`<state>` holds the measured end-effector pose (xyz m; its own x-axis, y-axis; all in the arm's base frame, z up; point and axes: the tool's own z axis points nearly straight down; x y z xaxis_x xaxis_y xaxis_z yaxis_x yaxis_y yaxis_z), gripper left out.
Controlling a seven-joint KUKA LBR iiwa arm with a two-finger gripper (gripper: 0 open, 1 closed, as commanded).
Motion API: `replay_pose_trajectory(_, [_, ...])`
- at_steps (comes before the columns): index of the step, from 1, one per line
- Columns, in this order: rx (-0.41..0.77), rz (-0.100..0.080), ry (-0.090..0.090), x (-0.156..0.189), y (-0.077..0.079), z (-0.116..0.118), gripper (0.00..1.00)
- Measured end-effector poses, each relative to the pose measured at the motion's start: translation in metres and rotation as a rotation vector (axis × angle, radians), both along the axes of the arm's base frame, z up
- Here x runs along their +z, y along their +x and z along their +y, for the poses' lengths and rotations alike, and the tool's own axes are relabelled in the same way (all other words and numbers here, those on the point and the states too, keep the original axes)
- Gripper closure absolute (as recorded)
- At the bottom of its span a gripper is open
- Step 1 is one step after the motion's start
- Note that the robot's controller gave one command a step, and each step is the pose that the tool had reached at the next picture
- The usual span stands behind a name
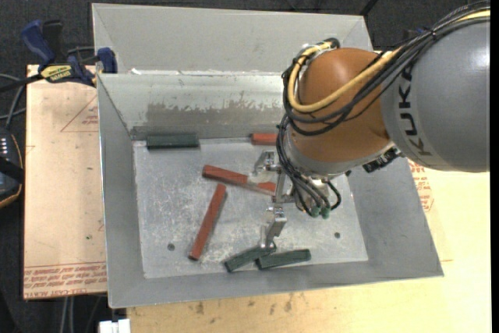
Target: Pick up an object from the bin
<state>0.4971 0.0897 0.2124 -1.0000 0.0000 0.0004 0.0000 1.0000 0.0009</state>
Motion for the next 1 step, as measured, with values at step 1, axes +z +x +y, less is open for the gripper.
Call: replay_pose_trajectory(1, [0.139,-0.004,0.000,-0.0352,0.0169,0.0162,0.00])
